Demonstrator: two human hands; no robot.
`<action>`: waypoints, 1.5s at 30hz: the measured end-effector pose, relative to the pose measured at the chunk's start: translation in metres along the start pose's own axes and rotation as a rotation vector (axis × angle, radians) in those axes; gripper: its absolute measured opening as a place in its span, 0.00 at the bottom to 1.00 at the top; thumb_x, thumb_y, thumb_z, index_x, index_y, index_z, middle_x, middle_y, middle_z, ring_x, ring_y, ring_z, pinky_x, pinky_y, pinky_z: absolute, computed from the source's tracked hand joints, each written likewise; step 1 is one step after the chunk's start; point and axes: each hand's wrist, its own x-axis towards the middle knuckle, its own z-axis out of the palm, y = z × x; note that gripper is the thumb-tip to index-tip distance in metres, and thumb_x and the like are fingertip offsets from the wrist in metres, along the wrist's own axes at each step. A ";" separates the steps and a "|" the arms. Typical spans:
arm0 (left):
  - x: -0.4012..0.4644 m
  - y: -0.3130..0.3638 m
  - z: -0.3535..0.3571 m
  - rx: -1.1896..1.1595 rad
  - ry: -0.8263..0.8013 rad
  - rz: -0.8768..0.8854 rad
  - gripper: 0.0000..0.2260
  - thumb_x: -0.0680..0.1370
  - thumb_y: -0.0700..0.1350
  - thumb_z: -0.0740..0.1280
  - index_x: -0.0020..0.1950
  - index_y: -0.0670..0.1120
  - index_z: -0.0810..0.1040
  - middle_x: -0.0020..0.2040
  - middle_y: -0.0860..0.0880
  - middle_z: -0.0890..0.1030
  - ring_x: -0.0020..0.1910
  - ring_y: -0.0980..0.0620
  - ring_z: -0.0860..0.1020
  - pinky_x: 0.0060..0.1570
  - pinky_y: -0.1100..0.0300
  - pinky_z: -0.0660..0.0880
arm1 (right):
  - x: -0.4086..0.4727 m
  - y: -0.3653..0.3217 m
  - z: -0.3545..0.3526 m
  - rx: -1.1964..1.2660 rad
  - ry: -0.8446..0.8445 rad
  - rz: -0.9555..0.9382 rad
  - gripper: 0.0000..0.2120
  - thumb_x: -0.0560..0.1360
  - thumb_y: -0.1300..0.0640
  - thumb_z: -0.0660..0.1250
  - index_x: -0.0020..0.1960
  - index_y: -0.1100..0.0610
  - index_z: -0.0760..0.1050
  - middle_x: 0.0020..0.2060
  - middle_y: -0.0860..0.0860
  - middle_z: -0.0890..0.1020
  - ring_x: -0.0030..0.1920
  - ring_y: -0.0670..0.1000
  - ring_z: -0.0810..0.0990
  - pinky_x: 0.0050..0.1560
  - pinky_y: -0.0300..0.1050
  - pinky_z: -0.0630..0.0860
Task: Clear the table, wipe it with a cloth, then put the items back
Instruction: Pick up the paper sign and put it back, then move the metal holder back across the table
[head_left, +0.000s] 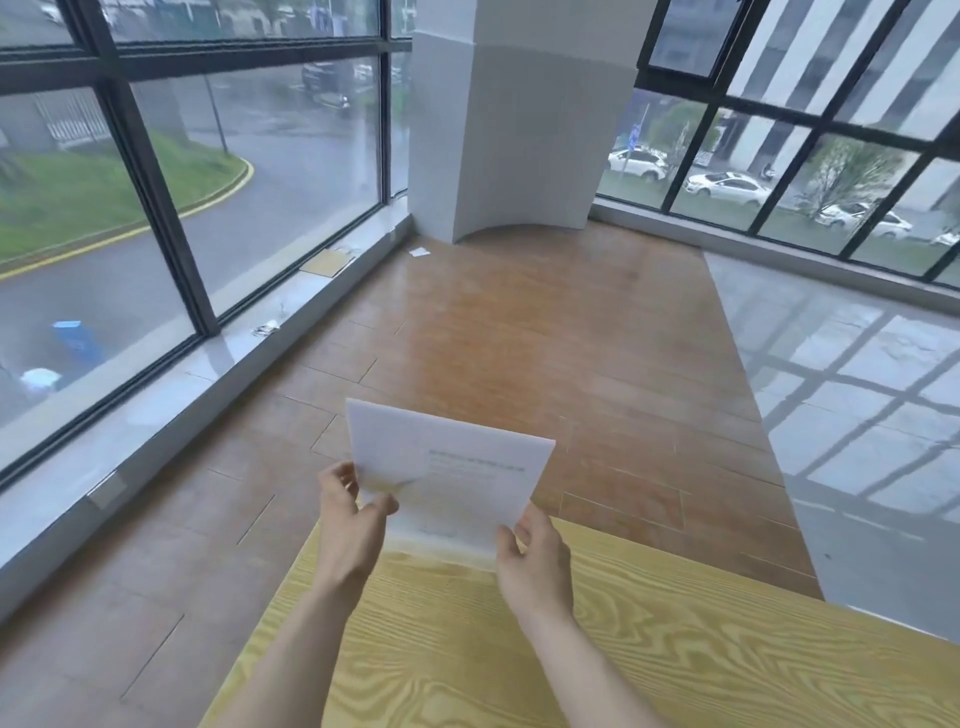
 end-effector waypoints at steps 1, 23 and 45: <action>0.009 0.001 -0.003 0.000 0.005 0.011 0.23 0.70 0.36 0.67 0.63 0.49 0.66 0.67 0.47 0.72 0.70 0.49 0.70 0.69 0.46 0.68 | 0.005 -0.002 0.006 0.002 -0.014 0.003 0.13 0.79 0.58 0.62 0.62 0.48 0.75 0.55 0.47 0.81 0.57 0.48 0.78 0.55 0.47 0.74; 0.032 -0.036 -0.010 0.271 0.096 -0.015 0.34 0.76 0.44 0.68 0.79 0.47 0.57 0.79 0.48 0.63 0.77 0.50 0.63 0.71 0.48 0.63 | 0.011 0.010 0.008 -0.269 -0.165 0.014 0.36 0.80 0.45 0.64 0.82 0.52 0.52 0.80 0.48 0.62 0.79 0.51 0.60 0.77 0.50 0.61; -0.328 -0.112 0.296 0.728 -0.747 0.240 0.34 0.76 0.58 0.68 0.78 0.53 0.57 0.77 0.51 0.65 0.71 0.48 0.70 0.57 0.53 0.70 | -0.179 0.294 -0.398 -0.341 0.061 0.408 0.32 0.77 0.39 0.66 0.78 0.47 0.63 0.76 0.45 0.67 0.76 0.50 0.66 0.74 0.45 0.64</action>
